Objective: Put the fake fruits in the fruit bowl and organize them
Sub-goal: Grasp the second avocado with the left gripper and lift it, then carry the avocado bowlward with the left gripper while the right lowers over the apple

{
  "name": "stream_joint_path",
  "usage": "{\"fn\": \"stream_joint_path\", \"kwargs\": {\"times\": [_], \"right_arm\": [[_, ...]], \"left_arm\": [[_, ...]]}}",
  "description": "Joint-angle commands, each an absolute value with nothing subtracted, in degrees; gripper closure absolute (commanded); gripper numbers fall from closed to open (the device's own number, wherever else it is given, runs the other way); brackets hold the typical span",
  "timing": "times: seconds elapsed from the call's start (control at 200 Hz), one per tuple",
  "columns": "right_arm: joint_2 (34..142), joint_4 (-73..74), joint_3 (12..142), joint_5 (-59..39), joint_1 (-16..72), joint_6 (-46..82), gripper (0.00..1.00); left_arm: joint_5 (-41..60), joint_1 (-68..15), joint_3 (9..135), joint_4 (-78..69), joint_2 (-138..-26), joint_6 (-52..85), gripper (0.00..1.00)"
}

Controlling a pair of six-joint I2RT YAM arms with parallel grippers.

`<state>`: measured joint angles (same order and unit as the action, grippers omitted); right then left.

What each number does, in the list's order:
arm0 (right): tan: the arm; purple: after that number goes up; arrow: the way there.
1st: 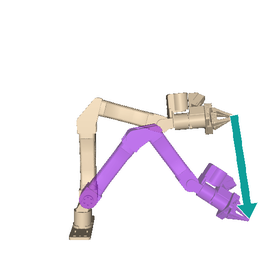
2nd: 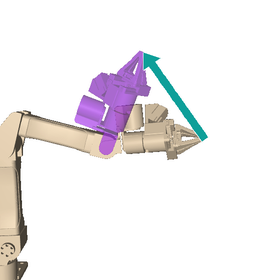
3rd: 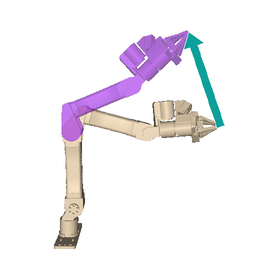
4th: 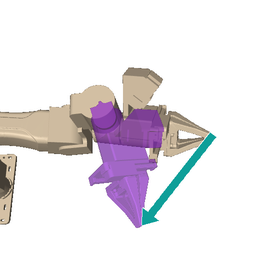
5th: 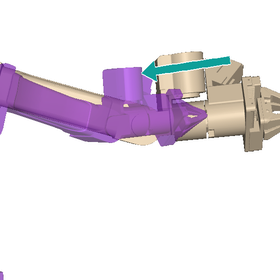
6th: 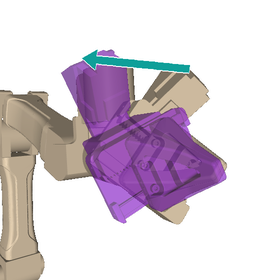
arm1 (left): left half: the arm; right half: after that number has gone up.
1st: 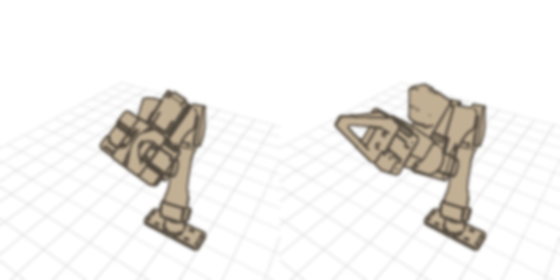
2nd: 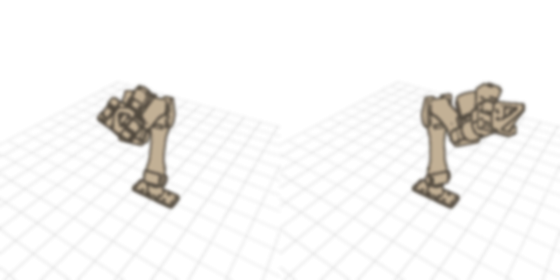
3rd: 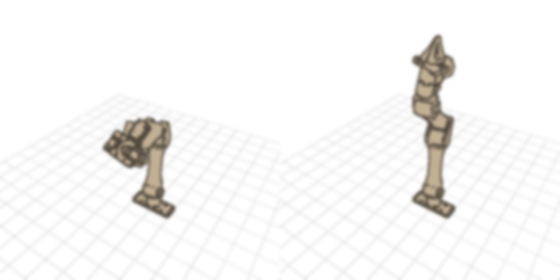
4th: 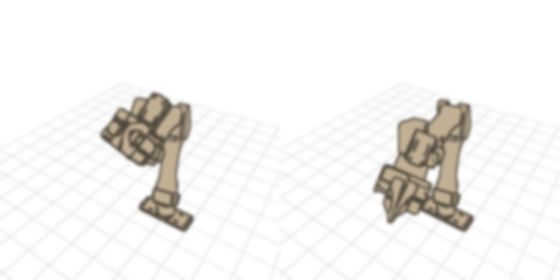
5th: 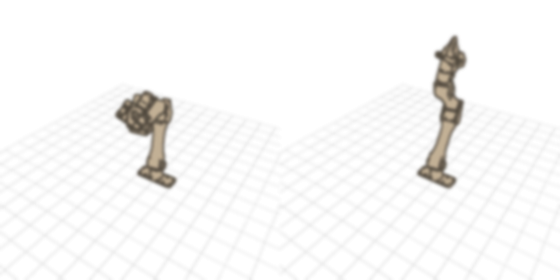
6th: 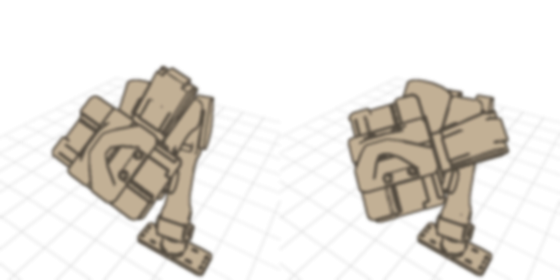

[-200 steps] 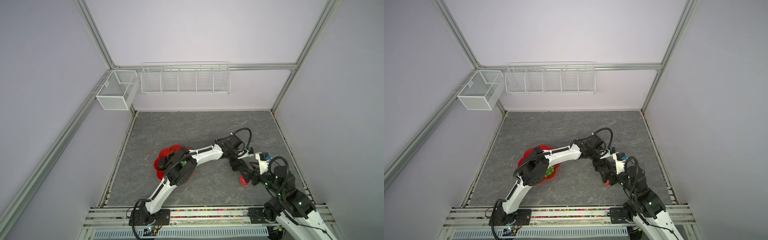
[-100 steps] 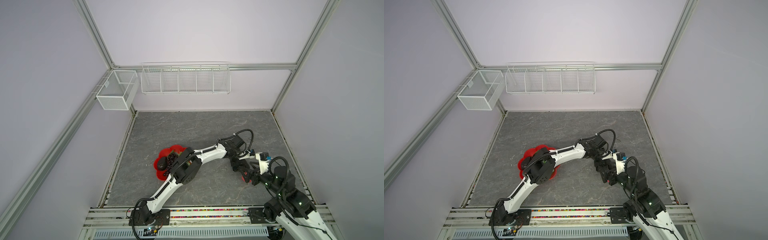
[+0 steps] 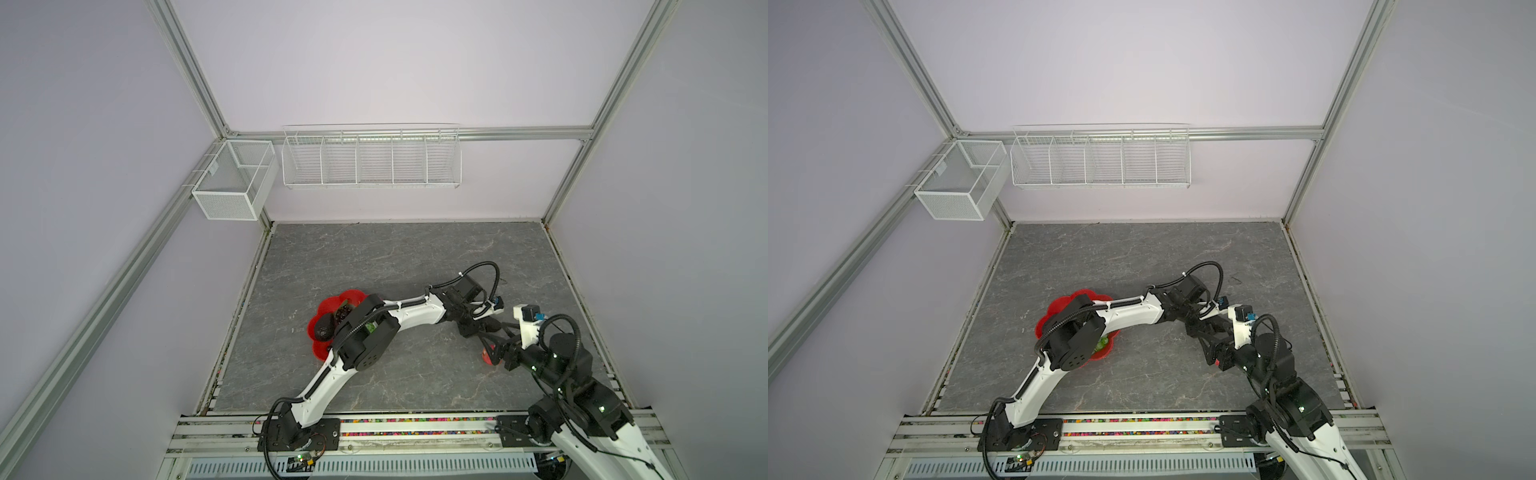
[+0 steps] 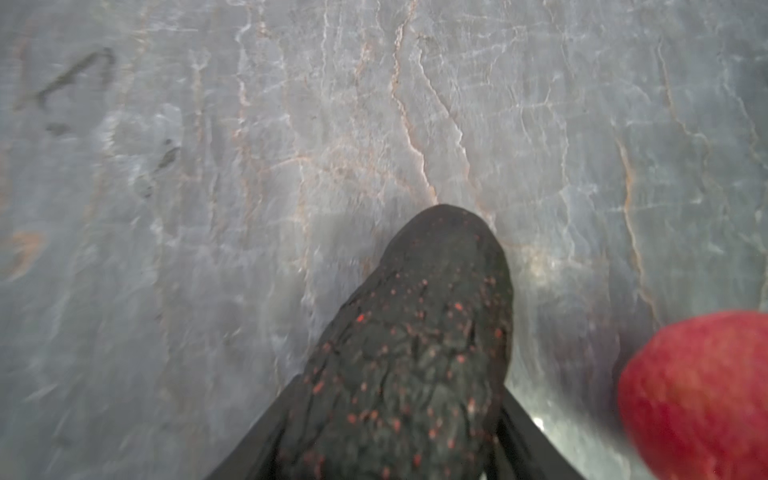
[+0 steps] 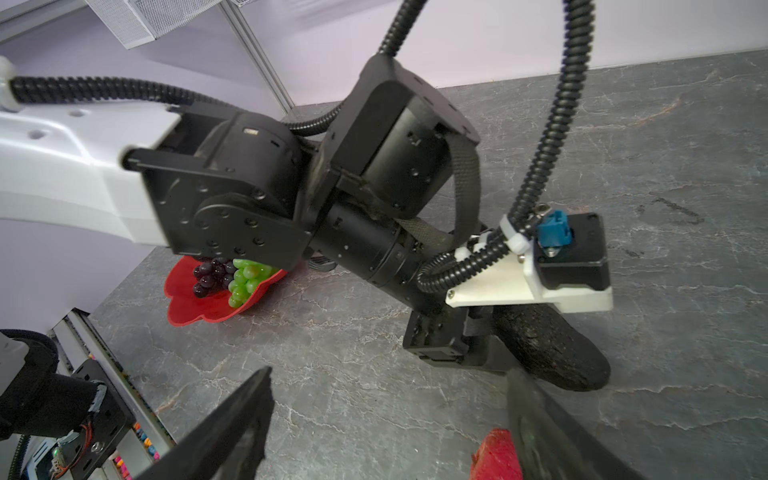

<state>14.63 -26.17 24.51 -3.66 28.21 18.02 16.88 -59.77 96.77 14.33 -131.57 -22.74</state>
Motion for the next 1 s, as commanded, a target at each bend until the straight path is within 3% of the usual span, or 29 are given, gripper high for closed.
{"fn": "stream_joint_path", "kwargs": {"times": [0.0,0.285,0.435,0.535,0.7,0.87,0.995], "right_arm": [[14.09,-25.77,24.17,-1.97,28.13,18.3,0.11],[15.96,-26.7,24.61,0.32,28.09,19.36,0.11],[20.4,-29.76,25.65,4.87,28.1,20.85,0.11],[24.51,-31.16,26.95,6.58,28.12,22.06,0.11],[30.42,-33.8,27.51,8.46,28.42,28.25,0.12],[35.67,-39.74,28.39,11.59,29.6,34.3,0.11],[38.99,-40.55,28.5,11.02,32.05,36.16,0.1]], "left_arm": [[13.55,-58.5,92.54,3.74,-126.12,-18.84,0.49],[11.02,-55.54,76.97,-9.3,-116.09,-11.07,0.57],[-1.52,-54.14,63.85,-12.05,-104.16,-5.71,0.57],[-15.09,-53.8,56.49,-6.88,-95.23,-0.71,0.57],[-29.22,-52.23,48.17,6.81,-81.65,9.53,0.57],[-34.46,-47.76,45.47,18.51,-72.54,18.06,0.57],[-35.17,-43.65,47.75,26.32,-71.82,20.71,0.58]]}}
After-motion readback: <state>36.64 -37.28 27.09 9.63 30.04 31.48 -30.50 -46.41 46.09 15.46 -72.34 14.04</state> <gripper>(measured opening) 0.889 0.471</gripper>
